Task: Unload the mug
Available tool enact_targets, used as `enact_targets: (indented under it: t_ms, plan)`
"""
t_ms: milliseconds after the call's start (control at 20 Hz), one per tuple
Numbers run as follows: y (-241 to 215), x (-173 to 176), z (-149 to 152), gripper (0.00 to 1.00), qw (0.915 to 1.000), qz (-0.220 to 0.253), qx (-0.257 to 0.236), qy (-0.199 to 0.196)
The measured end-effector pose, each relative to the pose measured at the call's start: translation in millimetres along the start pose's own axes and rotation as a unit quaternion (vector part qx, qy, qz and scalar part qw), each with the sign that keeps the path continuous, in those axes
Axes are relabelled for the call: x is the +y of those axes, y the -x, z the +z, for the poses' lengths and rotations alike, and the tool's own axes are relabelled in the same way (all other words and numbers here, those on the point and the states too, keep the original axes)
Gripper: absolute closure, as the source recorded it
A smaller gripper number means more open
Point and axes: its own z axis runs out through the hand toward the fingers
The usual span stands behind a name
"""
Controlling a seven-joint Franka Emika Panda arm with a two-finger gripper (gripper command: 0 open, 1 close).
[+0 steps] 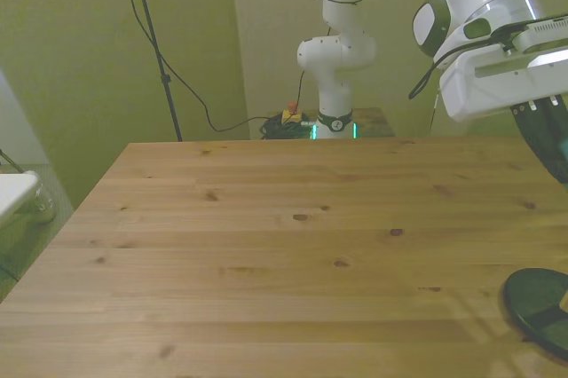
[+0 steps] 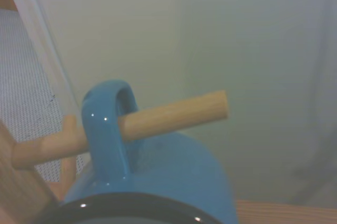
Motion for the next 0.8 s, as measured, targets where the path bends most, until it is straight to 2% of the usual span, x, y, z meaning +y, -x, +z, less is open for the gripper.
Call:
enact_targets:
  t_ms: [800]
  plan:
    - [-16.2, 3.5, -21.7, 1.00, 0.9995, 0.020, 0.018, -0.013]
